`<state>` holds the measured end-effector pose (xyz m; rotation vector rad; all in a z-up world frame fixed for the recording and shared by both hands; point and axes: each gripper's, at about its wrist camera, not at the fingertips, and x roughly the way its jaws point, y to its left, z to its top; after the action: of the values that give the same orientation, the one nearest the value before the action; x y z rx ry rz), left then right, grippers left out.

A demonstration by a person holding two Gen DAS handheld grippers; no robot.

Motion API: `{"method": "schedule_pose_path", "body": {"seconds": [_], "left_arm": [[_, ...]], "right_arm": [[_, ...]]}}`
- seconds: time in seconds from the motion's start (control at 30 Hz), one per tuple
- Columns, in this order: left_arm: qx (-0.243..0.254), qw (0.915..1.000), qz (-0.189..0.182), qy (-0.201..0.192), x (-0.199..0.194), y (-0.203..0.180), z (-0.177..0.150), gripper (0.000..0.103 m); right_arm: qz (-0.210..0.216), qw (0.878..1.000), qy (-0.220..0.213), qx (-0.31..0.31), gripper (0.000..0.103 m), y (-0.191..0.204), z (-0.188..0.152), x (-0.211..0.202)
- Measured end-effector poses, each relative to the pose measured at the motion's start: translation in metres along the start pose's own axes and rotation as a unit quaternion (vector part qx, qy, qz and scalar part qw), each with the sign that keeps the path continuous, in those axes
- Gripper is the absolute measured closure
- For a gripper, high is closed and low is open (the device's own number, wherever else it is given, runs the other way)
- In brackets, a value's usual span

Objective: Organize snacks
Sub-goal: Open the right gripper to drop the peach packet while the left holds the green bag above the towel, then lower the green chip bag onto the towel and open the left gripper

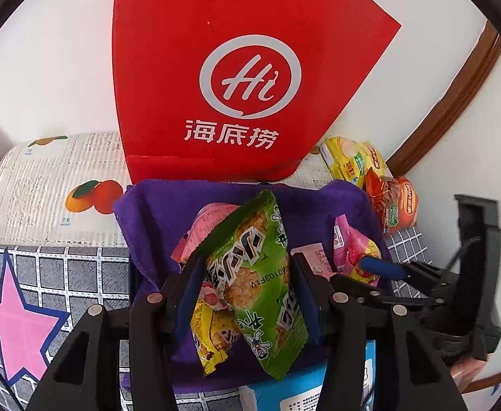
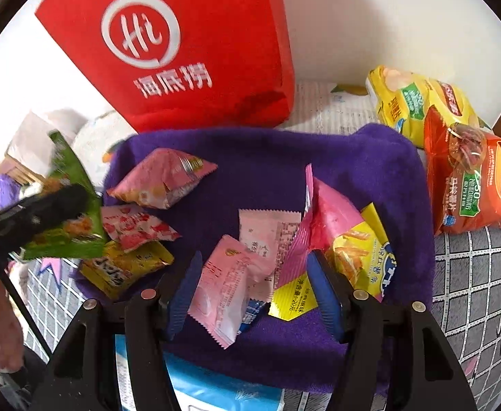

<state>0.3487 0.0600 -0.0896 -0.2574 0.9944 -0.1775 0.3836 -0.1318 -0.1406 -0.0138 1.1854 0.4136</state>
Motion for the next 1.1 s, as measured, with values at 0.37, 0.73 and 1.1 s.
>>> {"method": "schedule_pose_path", "body": {"seconds": [0.37,0.73,1.1], "left_arm": [[0.006,0.9999,0.005,0.014,0.01,-0.004,-0.002,0.054],[0.026,0.9989,0.0,0.04,0.026,-0.017,-0.008,0.053],[0.004,0.9982,-0.007,0.059,0.038,-0.009,-0.005,0.053]], "right_arm": [[0.003,0.999,-0.052,0.009,0.04,-0.005,0.0,-0.043],[0.003,0.998,-0.068,0.019,0.04,-0.011,0.001,-0.056],[0.0,0.998,-0.063,0.011,0.04,-0.007,0.001,-0.054]]}}
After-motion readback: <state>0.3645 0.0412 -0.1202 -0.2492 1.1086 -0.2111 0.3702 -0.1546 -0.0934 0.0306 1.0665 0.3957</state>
